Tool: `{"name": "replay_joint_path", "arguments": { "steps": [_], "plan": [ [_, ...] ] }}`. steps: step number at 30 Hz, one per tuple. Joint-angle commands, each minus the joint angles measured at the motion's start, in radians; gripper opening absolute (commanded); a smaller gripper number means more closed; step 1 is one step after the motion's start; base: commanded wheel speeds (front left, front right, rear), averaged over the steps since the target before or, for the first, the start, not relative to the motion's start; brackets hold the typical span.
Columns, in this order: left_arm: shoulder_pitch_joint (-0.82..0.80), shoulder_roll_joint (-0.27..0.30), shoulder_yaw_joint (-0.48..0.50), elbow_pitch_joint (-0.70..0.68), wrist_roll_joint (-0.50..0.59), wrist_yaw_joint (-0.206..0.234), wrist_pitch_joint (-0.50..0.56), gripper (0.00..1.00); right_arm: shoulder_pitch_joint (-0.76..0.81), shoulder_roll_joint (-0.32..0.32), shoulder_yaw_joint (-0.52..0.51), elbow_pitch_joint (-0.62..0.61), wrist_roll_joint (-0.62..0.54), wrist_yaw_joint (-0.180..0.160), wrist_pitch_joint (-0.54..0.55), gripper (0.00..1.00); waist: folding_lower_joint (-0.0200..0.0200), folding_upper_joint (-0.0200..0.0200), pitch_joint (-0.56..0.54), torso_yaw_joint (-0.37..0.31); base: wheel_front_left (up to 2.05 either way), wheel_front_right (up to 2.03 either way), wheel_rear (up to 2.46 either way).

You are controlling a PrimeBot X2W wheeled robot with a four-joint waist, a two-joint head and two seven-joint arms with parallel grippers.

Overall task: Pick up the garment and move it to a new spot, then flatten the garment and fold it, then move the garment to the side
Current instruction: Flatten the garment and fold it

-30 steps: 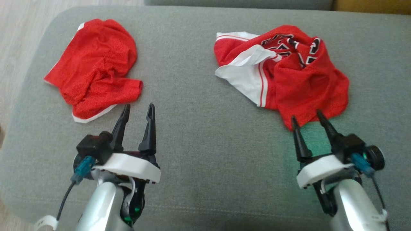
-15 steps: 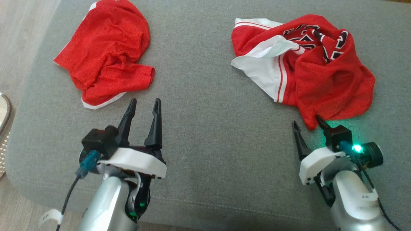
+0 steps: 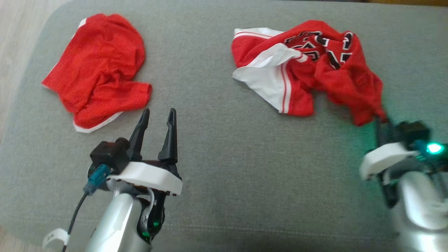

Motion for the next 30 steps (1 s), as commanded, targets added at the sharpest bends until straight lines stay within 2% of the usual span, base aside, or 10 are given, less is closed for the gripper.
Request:
{"name": "replay_joint_path", "arguments": {
  "steps": [1,10,14,18,19,20,26,30],
  "plan": [
    [-0.025,0.005,0.031,-0.031,-0.007,0.006,-0.012,1.00,-0.016,-0.035,-0.009,-0.065,-0.006,0.008,0.016,0.00,0.0000,0.0000,-0.023,-0.025,0.00,0.00,0.00],
    [-0.021,0.005,0.005,-0.037,-0.029,0.016,-0.012,1.00,0.010,-0.188,-0.143,-0.233,0.010,0.008,0.184,0.00,0.0000,0.0000,-0.043,-0.062,0.00,0.00,0.00],
    [-0.026,0.005,-0.002,-0.036,-0.032,0.016,-0.012,1.00,-0.006,-0.239,-0.199,-0.262,0.017,0.008,0.216,0.00,0.0000,0.0000,-0.041,-0.062,0.00,0.00,0.00],
    [-0.032,0.005,-0.009,-0.034,-0.033,0.015,-0.012,1.00,-0.015,-0.269,-0.199,-0.256,0.009,0.008,0.232,0.00,0.0000,0.0000,-0.038,-0.055,0.00,0.00,0.00],
    [-0.032,0.005,-0.010,-0.033,-0.033,0.014,-0.012,1.00,-0.009,-0.275,-0.182,-0.249,0.009,0.008,0.238,0.72,0.0000,0.0000,-0.038,-0.053,0.00,0.00,0.00],
    [-0.031,0.005,-0.011,-0.032,-0.033,0.014,-0.012,1.00,-0.007,-0.279,-0.175,-0.240,0.016,0.008,0.243,1.00,0.0000,0.0000,-0.038,-0.052,0.00,0.00,0.00],
    [-0.020,0.005,-0.011,-0.023,-0.030,0.016,-0.012,1.00,0.024,-0.241,-0.174,-0.240,0.005,0.008,0.245,1.00,0.0000,0.0000,-0.045,-0.058,0.00,0.00,0.00],
    [-0.017,0.005,-0.005,-0.017,-0.025,0.018,-0.012,1.00,0.069,-0.146,-0.173,-0.296,-0.005,0.008,0.213,1.00,0.0000,0.0000,-0.055,-0.079,0.00,0.00,0.00]
  ]
}}
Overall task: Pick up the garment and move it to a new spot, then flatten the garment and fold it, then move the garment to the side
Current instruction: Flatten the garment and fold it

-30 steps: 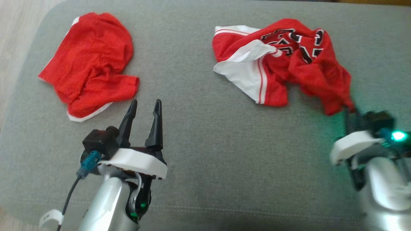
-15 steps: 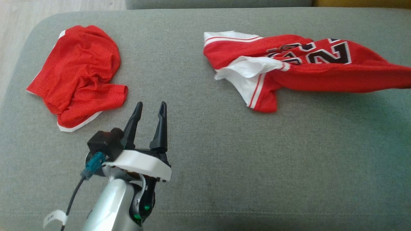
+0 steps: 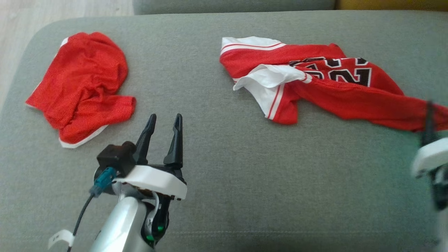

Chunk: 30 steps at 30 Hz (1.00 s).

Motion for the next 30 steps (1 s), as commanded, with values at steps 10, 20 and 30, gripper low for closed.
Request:
{"name": "replay_joint_path", "arguments": {
  "steps": [10,20,30],
  "plan": [
    [-0.029,0.005,0.062,-0.016,0.023,-0.004,-0.012,1.00,0.135,0.149,0.216,-0.136,0.078,0.008,-0.132,1.00,0.0000,0.0000,0.004,-0.108,0.00,0.00,0.00],
    [-0.204,0.009,0.000,0.234,0.114,-0.063,0.000,1.00,0.110,0.157,0.275,-0.142,0.142,0.008,-0.170,1.00,0.0000,0.0000,0.081,-0.235,0.00,0.00,0.00],
    [-0.464,0.032,0.004,0.536,0.151,-0.039,0.043,1.00,0.067,0.157,0.304,-0.129,0.185,0.008,-0.200,1.00,0.0000,0.0000,0.170,-0.308,0.00,0.00,0.00]
  ]
}}
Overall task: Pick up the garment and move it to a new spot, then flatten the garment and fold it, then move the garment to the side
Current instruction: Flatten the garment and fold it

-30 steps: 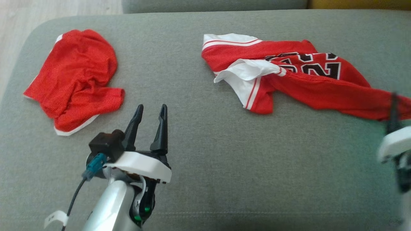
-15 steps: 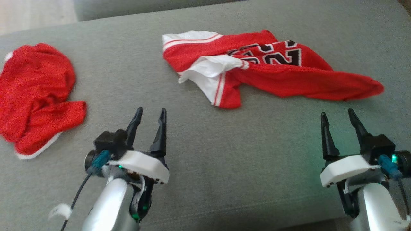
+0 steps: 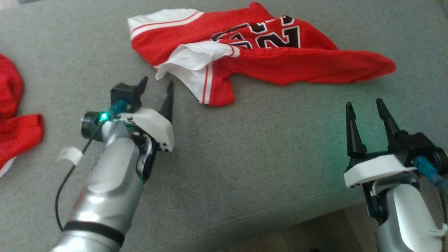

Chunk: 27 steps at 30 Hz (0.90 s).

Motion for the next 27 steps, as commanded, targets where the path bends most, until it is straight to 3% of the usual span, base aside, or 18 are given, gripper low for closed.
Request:
{"name": "replay_joint_path", "arguments": {
  "steps": [1,9,10,12,21,27],
  "plan": [
    [-0.061,0.026,0.035,0.019,0.007,0.007,-0.003,1.00,-0.030,-0.003,0.027,-0.022,0.010,0.008,-0.016,1.00,-0.0002,0.0000,0.027,-0.025,0.00,0.00,0.00],
    [-0.143,0.023,0.039,0.146,-0.012,-0.020,-0.025,1.00,-0.047,-0.003,0.029,0.005,0.020,0.008,-0.037,1.00,-0.0002,0.0000,0.043,-0.040,0.00,0.00,0.00],
    [-0.149,0.021,0.039,0.157,-0.016,-0.024,-0.030,0.87,-0.048,-0.003,0.029,0.008,0.020,0.008,-0.039,1.00,-0.0002,0.0000,0.043,-0.040,0.00,0.00,0.00],
    [-0.158,0.018,0.039,0.175,-0.024,-0.033,-0.037,0.00,-0.050,-0.003,0.027,0.014,0.021,0.008,-0.042,1.00,-0.0002,0.0000,0.042,-0.039,0.00,0.00,0.00],
    [-0.173,0.006,0.039,0.197,-0.047,-0.048,-0.056,0.00,-0.056,-0.003,0.012,0.036,0.010,0.008,-0.047,1.00,-0.0002,0.0000,0.031,-0.007,0.00,0.00,0.00],
    [-0.114,0.024,0.063,0.031,-0.012,-0.022,-0.057,0.00,-0.048,-0.003,-0.012,0.038,-0.003,0.008,-0.046,1.00,-0.0002,0.0000,-0.014,0.048,0.00,0.00,0.00]
  ]
}}
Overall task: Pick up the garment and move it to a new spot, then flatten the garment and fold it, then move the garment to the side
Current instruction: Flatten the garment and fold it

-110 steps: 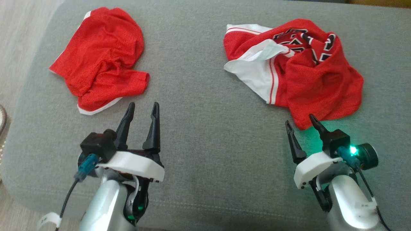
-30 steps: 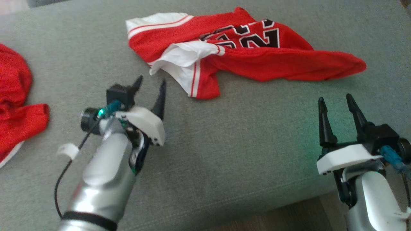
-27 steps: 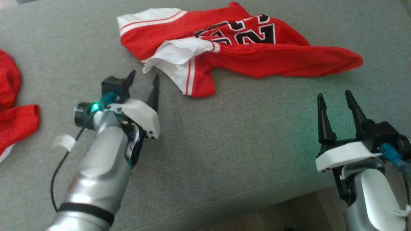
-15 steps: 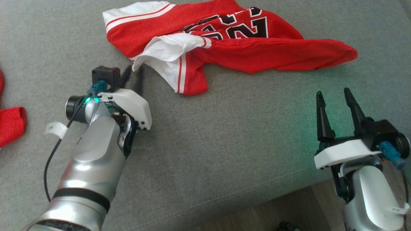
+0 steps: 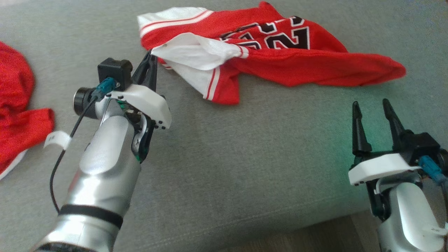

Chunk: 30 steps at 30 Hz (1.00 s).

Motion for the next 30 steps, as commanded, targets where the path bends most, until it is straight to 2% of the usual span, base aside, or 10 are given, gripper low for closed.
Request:
{"name": "replay_joint_path", "arguments": {
  "steps": [1,8,13,22,28,29,30],
  "plan": [
    [0.014,0.034,0.037,-0.061,0.015,0.009,-0.012,0.00,-0.017,-0.003,0.011,-0.025,-0.012,0.008,-0.007,1.00,0.0000,0.0000,-0.029,0.033,0.00,0.00,0.00],
    [0.119,0.073,0.059,-0.325,0.085,0.029,-0.012,0.00,0.001,-0.003,-0.030,-0.020,-0.028,0.008,0.003,1.00,0.0000,0.0000,-0.085,0.129,0.00,0.00,0.00],
    [0.209,0.097,0.003,-0.440,0.144,-0.004,-0.012,0.00,0.017,-0.003,-0.036,-0.012,-0.032,0.008,0.014,1.00,0.0000,0.0000,-0.115,0.180,0.00,0.00,0.00],
    [0.368,0.162,-0.131,-0.406,0.236,-0.031,0.008,0.00,0.030,-0.003,-0.036,-0.001,-0.037,0.008,0.036,1.00,0.0000,0.0000,-0.141,0.205,0.00,0.00,0.00],
    [0.425,0.174,-0.183,-0.360,0.252,-0.045,0.027,0.01,0.037,-0.003,-0.044,0.006,-0.036,0.008,0.043,1.00,0.0000,0.0000,-0.153,0.197,0.00,0.00,0.00],
    [0.433,0.174,-0.192,-0.344,0.254,-0.048,0.041,0.32,0.039,-0.003,-0.045,0.007,-0.036,0.008,0.044,1.00,0.0000,0.0000,-0.156,0.195,0.00,0.00,0.00],
    [0.437,0.173,-0.198,-0.332,0.252,-0.050,0.049,1.00,0.041,-0.003,-0.045,0.009,-0.036,0.008,0.044,1.00,0.0000,0.0000,-0.158,0.192,0.00,0.00,0.00]
  ]
}}
